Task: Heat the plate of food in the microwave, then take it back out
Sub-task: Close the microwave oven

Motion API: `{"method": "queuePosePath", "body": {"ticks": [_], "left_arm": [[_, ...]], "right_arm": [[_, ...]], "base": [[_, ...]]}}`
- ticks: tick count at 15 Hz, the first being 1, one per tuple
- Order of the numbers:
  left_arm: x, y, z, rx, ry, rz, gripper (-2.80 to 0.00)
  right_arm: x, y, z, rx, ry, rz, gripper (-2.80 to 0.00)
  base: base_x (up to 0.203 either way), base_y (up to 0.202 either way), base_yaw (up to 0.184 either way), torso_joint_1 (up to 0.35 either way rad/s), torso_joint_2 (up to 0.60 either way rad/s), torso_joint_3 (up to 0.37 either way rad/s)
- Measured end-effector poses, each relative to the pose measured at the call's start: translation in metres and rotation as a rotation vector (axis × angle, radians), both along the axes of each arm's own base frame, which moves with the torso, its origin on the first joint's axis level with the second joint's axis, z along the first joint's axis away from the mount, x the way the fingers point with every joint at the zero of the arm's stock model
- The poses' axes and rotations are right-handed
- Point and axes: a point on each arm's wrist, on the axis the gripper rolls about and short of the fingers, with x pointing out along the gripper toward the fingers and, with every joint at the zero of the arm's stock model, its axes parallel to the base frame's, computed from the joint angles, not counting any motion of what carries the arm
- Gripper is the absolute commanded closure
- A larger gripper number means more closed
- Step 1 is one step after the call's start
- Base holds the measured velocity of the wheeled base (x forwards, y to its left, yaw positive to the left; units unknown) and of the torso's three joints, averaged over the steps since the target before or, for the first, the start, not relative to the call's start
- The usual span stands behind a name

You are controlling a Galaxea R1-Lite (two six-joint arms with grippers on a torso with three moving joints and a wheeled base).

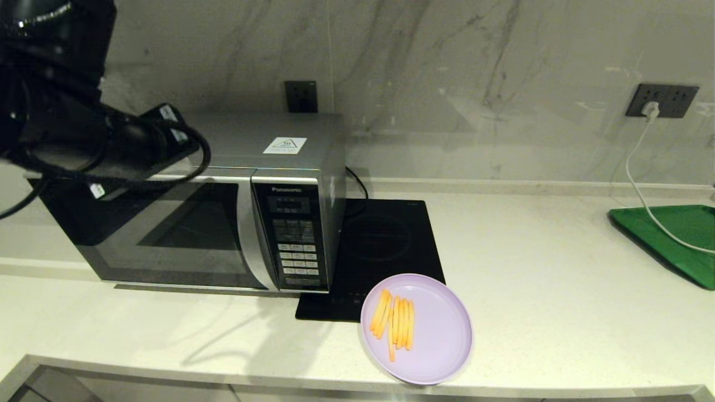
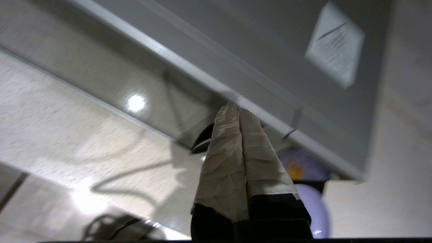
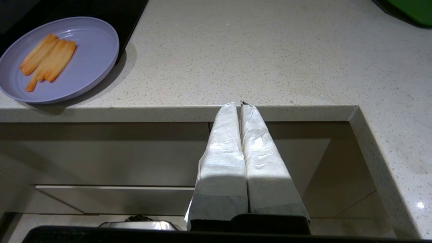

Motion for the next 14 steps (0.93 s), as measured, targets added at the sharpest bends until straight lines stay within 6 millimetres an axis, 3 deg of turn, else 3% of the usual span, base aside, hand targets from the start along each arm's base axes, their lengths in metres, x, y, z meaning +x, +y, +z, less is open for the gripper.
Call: {"method": "queuePosePath", "body": {"ticks": [3,8,10,14], "left_arm": [[-0.021,0.021,-0.007,0.009,-0.046,0.023,0.00],[-0.066,0.037,-0.022,0.062,-0.036,-0.003,0.00],[-0.101,0.046,-0.023,0.112,-0.070,-0.040,0.00],[-0.189,0.079,-0.041,0.260,-0.134,-0.116,0.00]], "right_arm": [[0.000,0.000,0.000,0.000,0.000,0.001,0.00],[0.000,0.000,0.000,0.001,0.000,0.001,0.00],[0.000,0.000,0.000,0.000,0.000,0.001,0.00],[0.000,0.000,0.000,0.000,0.000,0.001,0.00]], "base": [[0.000,0.000,0.000,0.000,0.00,0.000],[0.000,0.000,0.000,0.000,0.00,0.000],[0.000,0.000,0.000,0.000,0.00,0.000],[0.000,0.000,0.000,0.000,0.00,0.000]]}}
